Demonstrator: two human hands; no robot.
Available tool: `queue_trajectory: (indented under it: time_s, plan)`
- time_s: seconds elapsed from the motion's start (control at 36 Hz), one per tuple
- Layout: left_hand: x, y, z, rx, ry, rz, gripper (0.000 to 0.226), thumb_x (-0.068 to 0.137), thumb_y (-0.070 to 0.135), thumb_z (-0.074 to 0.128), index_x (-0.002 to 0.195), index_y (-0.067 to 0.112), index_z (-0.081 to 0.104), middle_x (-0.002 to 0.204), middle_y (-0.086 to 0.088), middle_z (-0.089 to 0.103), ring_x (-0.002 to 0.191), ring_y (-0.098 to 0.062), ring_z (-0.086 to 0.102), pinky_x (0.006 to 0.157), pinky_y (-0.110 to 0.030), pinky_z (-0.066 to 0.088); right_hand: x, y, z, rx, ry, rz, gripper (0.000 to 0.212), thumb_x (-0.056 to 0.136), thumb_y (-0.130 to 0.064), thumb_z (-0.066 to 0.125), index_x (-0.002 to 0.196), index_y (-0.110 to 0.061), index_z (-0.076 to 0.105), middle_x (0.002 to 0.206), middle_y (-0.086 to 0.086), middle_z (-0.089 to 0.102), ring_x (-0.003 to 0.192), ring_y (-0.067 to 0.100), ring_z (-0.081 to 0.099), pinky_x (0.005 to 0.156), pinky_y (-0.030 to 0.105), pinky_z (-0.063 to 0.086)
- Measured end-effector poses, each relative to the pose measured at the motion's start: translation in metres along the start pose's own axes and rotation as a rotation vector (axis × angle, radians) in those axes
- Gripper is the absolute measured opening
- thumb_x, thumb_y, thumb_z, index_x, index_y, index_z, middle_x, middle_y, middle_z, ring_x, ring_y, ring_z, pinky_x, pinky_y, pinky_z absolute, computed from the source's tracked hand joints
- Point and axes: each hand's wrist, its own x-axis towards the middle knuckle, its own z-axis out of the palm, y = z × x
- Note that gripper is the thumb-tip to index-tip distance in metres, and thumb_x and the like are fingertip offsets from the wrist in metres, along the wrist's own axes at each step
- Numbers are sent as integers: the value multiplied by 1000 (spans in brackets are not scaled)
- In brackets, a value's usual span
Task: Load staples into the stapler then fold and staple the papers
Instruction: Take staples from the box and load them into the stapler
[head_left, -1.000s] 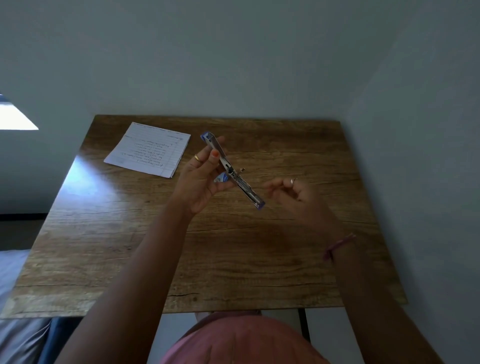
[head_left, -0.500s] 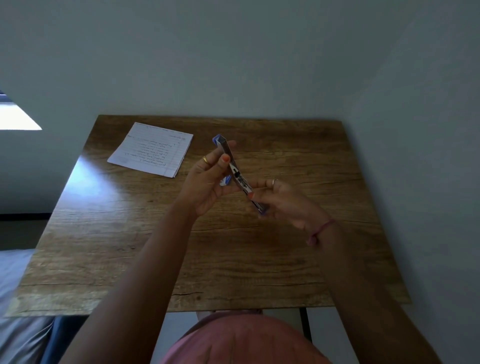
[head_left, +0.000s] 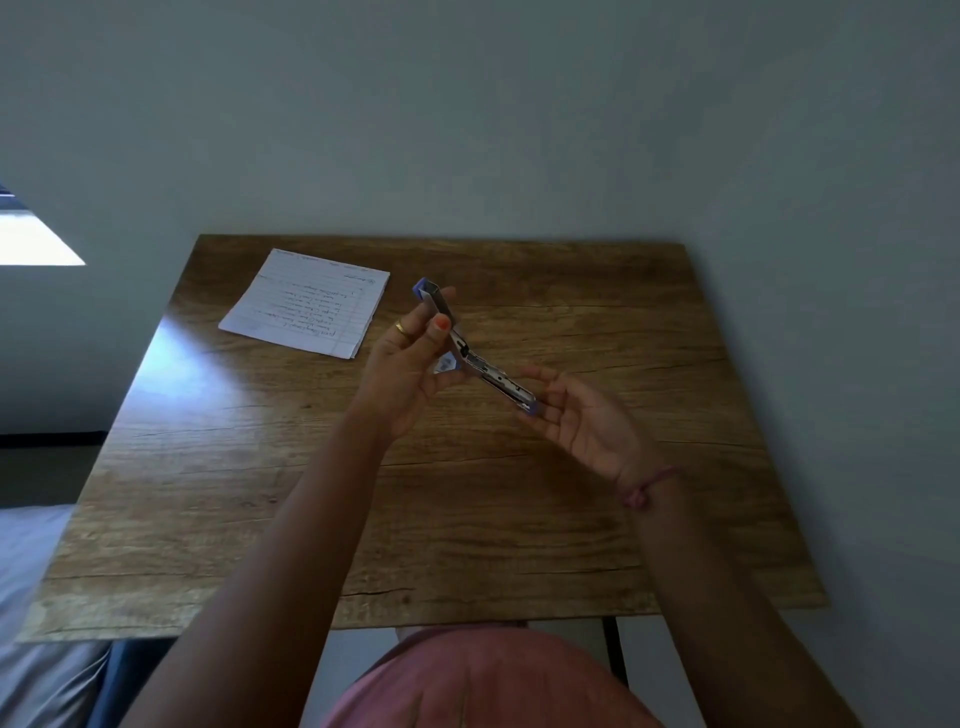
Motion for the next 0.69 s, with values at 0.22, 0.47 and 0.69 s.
queue_trajectory:
  time_s: [0.22,0.47,0.69]
  plan:
    - [-9,-8,-2,58,47,1,33,88,18,58,120,16,61,97,-4,60,100,-20,65,80,-44,58,0,9,5,162,45,-112,27,91,-1,47,113,-3,64,109,18,70,97,23,69,81,29,57]
    - [-20,-23,12,318,136,-6,21,93,11,58,110,20,67,97,-2,69,93,-21,65,86,-49,55,2,29,16,80,70,-299,38,83,8,59,116,-11,60,103,0,74,99,13,68,80,21,54]
    - [-28,-52,34,850,167,82,18,94,10,55,97,22,68,89,-3,67,75,-11,64,68,-31,56,9,45,40,-125,111,-323,85,66,-30,82,138,-12,42,122,5,66,115,21,62,90,34,53]
